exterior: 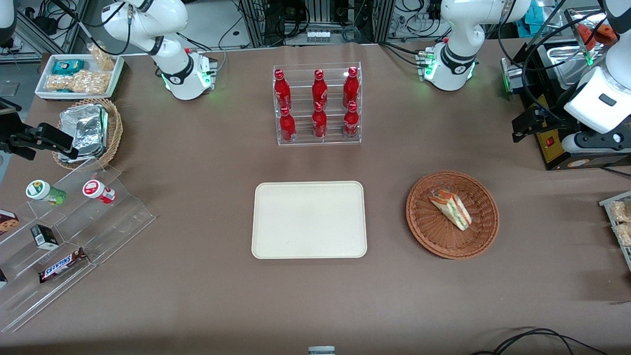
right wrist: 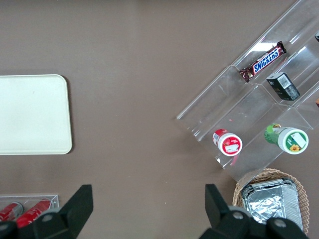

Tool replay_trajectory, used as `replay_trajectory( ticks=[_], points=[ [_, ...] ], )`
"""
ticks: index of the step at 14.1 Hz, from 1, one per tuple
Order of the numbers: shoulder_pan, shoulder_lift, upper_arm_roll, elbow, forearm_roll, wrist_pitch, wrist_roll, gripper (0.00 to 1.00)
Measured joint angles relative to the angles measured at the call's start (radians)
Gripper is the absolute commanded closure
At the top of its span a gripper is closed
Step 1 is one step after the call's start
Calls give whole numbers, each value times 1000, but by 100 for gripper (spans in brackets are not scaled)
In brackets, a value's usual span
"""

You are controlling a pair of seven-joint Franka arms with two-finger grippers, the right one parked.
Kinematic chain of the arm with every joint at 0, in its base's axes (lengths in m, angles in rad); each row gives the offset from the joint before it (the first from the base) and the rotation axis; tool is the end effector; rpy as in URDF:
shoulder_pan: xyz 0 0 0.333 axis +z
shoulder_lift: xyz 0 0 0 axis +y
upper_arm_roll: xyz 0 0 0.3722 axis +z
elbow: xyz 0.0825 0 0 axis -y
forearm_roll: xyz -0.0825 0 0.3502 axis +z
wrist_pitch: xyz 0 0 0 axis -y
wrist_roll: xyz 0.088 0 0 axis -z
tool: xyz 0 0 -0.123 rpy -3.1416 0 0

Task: Place sandwich from basket to tray

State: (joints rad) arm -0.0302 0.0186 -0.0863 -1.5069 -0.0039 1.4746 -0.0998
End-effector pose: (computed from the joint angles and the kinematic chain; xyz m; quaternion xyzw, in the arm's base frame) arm 0.5136 -0.0601 0.6746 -0.9996 0.0085 0.0256 0.0000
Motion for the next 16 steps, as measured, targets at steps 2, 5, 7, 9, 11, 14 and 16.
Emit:
replay_trajectory(
  ticks=[2,5,7,9,11,14,16],
  points=[
    [0,4,0,0,0,0,0,0],
    [0,18,0,0,0,0,0,0],
    [0,24,0,0,0,-1,-2,0],
    [0,24,0,0,0,-12,-2,0],
    [-1,24,0,0,0,-24,-2,0],
    [-4,29,-1,-2,0,-26,-3,0],
    [-6,44,-1,-25,0,-22,-3,0]
  ],
)
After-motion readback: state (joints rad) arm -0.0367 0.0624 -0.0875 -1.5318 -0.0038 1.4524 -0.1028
